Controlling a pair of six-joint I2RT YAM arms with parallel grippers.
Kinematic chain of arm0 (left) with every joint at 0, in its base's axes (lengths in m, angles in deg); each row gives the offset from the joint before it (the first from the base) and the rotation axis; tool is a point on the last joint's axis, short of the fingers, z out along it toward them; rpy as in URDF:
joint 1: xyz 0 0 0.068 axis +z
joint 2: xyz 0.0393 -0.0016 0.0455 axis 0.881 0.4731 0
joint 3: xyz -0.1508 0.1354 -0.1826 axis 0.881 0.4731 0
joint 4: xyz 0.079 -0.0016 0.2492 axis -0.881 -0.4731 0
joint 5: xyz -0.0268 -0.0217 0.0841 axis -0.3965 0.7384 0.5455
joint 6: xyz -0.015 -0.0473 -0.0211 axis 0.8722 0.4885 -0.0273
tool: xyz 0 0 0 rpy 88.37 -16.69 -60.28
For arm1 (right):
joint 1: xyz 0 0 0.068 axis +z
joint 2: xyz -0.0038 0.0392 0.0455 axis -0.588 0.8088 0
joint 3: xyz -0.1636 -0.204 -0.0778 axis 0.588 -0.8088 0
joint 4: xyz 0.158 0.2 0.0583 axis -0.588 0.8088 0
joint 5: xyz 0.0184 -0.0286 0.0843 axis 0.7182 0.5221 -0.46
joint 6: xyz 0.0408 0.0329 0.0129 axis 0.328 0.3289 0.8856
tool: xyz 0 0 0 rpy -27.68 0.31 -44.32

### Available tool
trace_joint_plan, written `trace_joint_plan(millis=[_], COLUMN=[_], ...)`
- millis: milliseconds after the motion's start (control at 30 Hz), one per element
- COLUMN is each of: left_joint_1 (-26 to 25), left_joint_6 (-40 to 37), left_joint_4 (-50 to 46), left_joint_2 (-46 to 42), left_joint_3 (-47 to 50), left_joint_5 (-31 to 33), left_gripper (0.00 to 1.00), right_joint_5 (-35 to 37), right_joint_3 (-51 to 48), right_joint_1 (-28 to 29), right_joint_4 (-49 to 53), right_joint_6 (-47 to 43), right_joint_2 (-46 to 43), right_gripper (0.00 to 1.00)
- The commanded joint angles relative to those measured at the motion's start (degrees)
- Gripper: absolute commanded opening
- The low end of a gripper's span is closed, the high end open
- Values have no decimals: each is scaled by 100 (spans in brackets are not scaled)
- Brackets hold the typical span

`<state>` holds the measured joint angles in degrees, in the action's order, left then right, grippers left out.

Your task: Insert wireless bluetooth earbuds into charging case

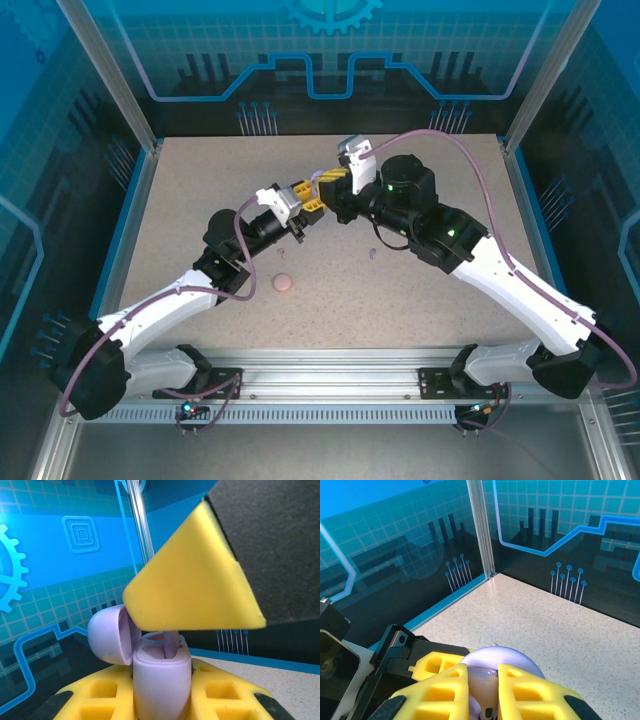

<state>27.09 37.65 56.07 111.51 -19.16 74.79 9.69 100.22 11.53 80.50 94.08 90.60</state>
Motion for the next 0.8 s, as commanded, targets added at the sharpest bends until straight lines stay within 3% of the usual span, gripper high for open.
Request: trace_joint_plan(millis=[0,133,233,567,767], left_joint_1=[-58,-63,-56,-59,-67], left_joint_6=[43,92,137,332,517], left_joint_4=[170,160,162,303,436], left_joint_2=[-87,-53,-9,176,204], left_joint_3=[-298,-304,-292,-39,101], left_joint_5=[-80,-55,-54,59,135], left_gripper=[0,0,0,0,0], right_joint_5=[-507,-462,-353,-289,102], right_joint_3=[-3,-94,-30,1053,1362], right_joint_1=[9,9,0,-53,-229], right_joint_4=[239,290,322,551,670], right_joint_6=[-246,-287,-202,321,827], right_joint_2=[83,28,43,282,91], right_gripper=[17,20,31,76,83])
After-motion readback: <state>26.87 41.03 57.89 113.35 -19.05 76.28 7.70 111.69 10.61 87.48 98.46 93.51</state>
